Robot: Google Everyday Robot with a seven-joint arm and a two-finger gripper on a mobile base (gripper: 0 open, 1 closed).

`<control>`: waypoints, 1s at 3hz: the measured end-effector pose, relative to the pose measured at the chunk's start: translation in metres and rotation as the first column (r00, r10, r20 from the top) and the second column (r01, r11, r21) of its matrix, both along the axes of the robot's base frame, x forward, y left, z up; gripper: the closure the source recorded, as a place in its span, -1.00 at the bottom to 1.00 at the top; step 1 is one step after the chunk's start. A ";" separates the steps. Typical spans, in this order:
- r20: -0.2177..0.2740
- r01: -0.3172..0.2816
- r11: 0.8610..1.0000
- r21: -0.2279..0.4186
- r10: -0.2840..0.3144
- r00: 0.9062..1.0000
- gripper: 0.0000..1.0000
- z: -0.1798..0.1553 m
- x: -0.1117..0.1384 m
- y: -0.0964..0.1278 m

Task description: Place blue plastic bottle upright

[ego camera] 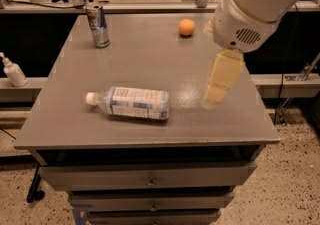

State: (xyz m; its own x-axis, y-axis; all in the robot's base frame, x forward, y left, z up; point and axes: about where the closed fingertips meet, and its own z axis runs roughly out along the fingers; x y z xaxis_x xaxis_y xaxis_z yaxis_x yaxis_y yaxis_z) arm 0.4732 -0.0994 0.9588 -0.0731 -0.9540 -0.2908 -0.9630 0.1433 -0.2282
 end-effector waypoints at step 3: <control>-0.068 -0.091 0.996 0.025 0.093 0.993 -1.00 -0.057 0.002 0.166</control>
Offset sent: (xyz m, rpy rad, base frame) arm 0.0015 0.1916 -0.0720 0.0378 0.1167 0.0984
